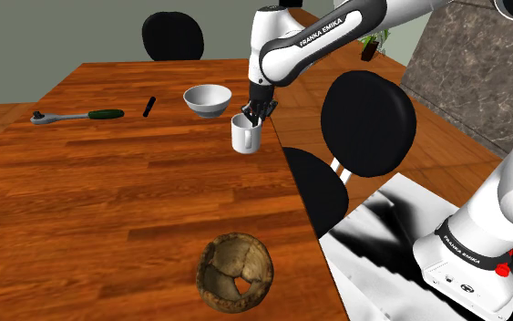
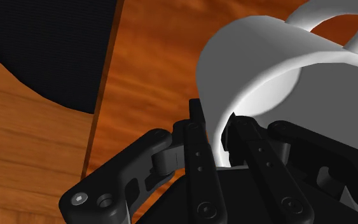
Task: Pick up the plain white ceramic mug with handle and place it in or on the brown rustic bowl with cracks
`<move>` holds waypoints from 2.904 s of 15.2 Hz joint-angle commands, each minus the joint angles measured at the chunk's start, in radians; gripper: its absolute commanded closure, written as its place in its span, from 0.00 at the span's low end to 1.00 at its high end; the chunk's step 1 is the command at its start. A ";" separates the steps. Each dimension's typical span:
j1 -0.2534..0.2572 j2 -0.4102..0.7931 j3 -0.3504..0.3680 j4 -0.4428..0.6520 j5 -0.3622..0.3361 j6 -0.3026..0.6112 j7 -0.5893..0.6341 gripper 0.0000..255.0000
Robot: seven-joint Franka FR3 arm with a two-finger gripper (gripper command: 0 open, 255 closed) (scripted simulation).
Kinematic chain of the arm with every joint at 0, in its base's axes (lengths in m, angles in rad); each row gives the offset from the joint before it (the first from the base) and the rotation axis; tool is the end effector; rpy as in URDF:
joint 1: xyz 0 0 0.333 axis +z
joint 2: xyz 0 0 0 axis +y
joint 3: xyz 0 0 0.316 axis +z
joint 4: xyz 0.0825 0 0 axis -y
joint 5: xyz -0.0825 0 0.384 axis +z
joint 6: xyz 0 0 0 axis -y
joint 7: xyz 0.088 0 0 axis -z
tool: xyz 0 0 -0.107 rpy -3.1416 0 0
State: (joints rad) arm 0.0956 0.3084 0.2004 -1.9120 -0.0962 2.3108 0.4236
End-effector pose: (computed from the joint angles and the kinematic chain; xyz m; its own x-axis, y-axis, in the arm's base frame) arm 0.6027 0.1748 0.3474 0.9923 -0.0791 0.0955 -0.0770 -0.9967 -0.0249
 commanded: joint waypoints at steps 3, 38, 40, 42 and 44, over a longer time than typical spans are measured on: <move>-0.001 -0.013 0.002 0.010 0.005 -0.022 -0.003 1.00; 0.027 -0.222 0.043 0.158 0.054 -0.376 0.033 1.00; 0.045 -0.265 0.060 0.109 0.061 -0.369 0.066 1.00; 0.064 -0.305 0.077 0.065 0.068 -0.364 0.101 1.00; 0.082 -0.341 0.097 0.027 0.075 -0.362 0.137 1.00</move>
State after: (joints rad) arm 0.1671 -0.0232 0.2863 -1.8861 -0.0218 1.9588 0.5383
